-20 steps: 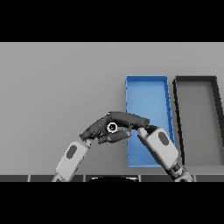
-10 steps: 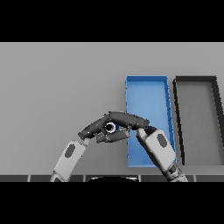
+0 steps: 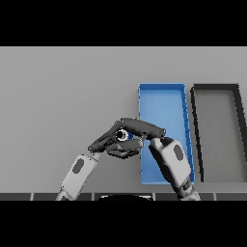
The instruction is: Pick up the blue pipe and place it into the blue bin.
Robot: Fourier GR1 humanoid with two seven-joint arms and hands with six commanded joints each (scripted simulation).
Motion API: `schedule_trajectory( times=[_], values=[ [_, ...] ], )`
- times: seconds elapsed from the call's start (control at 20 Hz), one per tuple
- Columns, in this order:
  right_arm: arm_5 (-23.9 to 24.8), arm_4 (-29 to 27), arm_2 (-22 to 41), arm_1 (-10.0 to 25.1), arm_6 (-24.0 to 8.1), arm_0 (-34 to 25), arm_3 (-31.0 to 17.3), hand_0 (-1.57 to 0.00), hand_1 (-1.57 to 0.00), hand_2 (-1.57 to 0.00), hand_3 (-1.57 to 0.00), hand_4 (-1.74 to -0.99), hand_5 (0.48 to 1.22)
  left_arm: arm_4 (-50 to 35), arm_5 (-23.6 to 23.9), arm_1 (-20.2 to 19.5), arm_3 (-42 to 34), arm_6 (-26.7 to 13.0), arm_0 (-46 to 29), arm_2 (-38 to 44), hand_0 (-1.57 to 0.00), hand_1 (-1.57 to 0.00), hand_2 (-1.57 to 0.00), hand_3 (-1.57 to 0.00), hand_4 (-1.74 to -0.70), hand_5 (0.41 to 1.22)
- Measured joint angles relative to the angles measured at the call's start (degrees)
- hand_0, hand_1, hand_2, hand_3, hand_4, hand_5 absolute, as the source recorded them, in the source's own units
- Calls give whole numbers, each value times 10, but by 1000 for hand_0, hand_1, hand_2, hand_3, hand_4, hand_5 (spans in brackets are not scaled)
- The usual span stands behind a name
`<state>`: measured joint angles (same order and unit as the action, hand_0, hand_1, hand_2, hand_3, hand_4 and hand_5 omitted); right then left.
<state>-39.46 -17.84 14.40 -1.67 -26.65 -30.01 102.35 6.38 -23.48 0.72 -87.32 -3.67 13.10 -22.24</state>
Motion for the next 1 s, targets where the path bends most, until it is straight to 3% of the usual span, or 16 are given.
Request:
schedule_trajectory(
  times=[0.15, 0.25, 0.3, 0.45, 0.6, 0.85, 1.0],
  values=[
    [24, -74, -34, -12, -82, -43, 3, -1571, -1571, -1571, -1571, -1494, 1221, -2, 0, -10, -4, 0, -8, -5, -8, -7, -7, -5, -973, 489],
    [75, -124, -52, 9, -82, -92, -10, -1571, -1571, -1571, -1571, -1495, 1221, -3, 7, -8, 2, -6, 0, -3, -5, -4, -4, -3, -965, 479],
    [106, -160, -56, 37, -80, -119, -12, -1571, -1571, -1571, -1571, -1496, 1221, -2, 7, -9, 1, -14, 2, -5, -3, -3, -3, -2, -961, 475],
    [156, -217, -98, 60, -66, -207, -39, -1571, -1571, -1571, -1571, -1497, 1221, 0, 0, -9, -3, -21, -6, -14, -1, -1, -1, -1, -951, 473],
    [191, -189, -151, 90, -41, -265, -89, -1571, -1571, -1571, -1571, -1498, 1221, -1, -2, -20, -15, -14, -9, -11, 0, 0, 0, 0, -946, 466],
    [180, -101, -204, 134, 2, -276, -186, -1571, -1571, -1571, -1571, -1499, 1221, -8, -3, -29, -31, -23, -20, -6, 1, 1, 1, 1, -951, 474],
    [184, -68, -220, 149, -18, -256, -205, -1571, -1571, -1571, -1571, -1499, 1221, -9, 0, -28, -31, -27, -13, -3, 1, 1, 1, 1, -947, 470]
  ],
)
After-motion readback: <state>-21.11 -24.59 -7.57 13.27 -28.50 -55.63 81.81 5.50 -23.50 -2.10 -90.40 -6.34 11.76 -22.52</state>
